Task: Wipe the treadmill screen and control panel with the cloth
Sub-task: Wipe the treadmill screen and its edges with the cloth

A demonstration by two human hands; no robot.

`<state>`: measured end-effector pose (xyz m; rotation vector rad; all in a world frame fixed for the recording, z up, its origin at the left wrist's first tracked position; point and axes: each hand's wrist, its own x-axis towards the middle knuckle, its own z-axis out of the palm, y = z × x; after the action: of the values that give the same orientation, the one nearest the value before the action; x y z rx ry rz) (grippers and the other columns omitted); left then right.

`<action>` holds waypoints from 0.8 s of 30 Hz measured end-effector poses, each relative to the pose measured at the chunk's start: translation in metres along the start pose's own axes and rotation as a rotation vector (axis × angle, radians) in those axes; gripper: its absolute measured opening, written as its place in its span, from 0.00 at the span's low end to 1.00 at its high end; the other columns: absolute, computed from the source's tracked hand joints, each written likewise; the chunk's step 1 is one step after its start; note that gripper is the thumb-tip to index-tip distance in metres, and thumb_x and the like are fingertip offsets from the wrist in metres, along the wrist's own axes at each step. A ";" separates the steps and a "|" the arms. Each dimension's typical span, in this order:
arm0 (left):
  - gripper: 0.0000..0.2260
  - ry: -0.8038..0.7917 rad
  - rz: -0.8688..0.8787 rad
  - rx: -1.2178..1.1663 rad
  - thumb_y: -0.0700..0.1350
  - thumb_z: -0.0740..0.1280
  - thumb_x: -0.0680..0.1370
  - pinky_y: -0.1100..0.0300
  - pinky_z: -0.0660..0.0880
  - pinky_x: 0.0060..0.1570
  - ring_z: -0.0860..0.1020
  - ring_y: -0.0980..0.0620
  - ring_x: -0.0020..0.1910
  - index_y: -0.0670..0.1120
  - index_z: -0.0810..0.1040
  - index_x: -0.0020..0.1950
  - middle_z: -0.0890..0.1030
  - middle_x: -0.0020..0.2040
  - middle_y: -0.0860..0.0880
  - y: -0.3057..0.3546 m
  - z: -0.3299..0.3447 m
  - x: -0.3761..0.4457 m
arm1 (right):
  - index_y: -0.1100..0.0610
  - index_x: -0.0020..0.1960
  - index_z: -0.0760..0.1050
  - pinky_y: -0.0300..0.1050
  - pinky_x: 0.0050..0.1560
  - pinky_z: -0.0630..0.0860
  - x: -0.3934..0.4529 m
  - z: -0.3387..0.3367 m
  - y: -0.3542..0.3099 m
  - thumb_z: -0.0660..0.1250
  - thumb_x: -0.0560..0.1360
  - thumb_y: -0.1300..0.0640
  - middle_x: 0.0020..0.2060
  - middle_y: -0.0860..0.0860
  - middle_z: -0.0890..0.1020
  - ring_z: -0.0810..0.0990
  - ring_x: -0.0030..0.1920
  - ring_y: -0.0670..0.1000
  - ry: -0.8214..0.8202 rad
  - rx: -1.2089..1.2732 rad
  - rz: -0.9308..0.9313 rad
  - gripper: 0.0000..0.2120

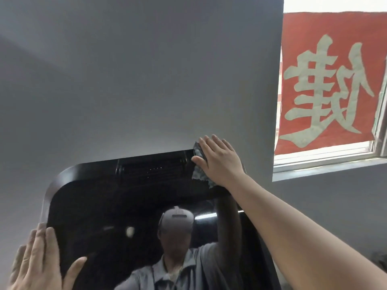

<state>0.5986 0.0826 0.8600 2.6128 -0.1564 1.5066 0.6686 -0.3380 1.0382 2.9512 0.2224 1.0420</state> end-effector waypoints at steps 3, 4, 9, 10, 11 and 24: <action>0.43 -0.023 0.084 0.019 0.68 0.51 0.81 0.27 0.63 0.70 0.59 0.32 0.78 0.32 0.57 0.79 0.58 0.81 0.35 -0.004 -0.009 0.012 | 0.53 0.82 0.49 0.51 0.80 0.48 -0.016 0.002 0.016 0.26 0.73 0.27 0.81 0.53 0.56 0.50 0.81 0.53 0.019 0.063 0.098 0.48; 0.43 -0.023 0.135 0.020 0.68 0.52 0.81 0.28 0.63 0.70 0.61 0.32 0.78 0.31 0.60 0.78 0.59 0.80 0.35 -0.002 -0.014 0.017 | 0.53 0.82 0.48 0.51 0.80 0.48 -0.022 0.003 0.020 0.26 0.73 0.27 0.81 0.53 0.55 0.49 0.81 0.53 0.015 0.077 0.104 0.48; 0.42 -0.056 0.393 -0.016 0.69 0.50 0.81 0.39 0.56 0.78 0.61 0.37 0.78 0.33 0.63 0.77 0.61 0.80 0.38 0.060 -0.033 0.073 | 0.55 0.82 0.44 0.48 0.79 0.41 -0.050 0.010 0.024 0.37 0.77 0.30 0.82 0.53 0.47 0.42 0.81 0.53 0.014 0.142 0.171 0.41; 0.42 -0.059 0.436 -0.021 0.69 0.50 0.81 0.40 0.55 0.78 0.60 0.37 0.79 0.34 0.63 0.77 0.60 0.80 0.38 0.078 -0.030 0.090 | 0.55 0.82 0.43 0.48 0.79 0.41 -0.053 0.012 0.023 0.37 0.77 0.31 0.82 0.53 0.46 0.41 0.81 0.53 0.018 0.141 0.183 0.41; 0.41 -0.061 0.473 -0.028 0.68 0.50 0.81 0.39 0.56 0.78 0.59 0.38 0.79 0.35 0.62 0.78 0.60 0.80 0.38 0.098 -0.025 0.108 | 0.55 0.82 0.42 0.48 0.79 0.40 -0.054 0.015 0.022 0.37 0.77 0.31 0.82 0.53 0.45 0.40 0.81 0.53 0.026 0.141 0.197 0.41; 0.41 -0.210 0.510 0.067 0.70 0.45 0.80 0.43 0.54 0.79 0.52 0.44 0.82 0.41 0.50 0.82 0.53 0.83 0.43 0.236 0.019 0.211 | 0.59 0.80 0.37 0.54 0.80 0.43 -0.132 0.055 0.012 0.41 0.81 0.34 0.81 0.59 0.42 0.41 0.81 0.58 0.097 0.145 0.224 0.39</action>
<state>0.6848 -0.1599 1.0460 2.9275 -0.8631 1.3662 0.6027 -0.3655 0.9134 3.1150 -0.0367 1.2455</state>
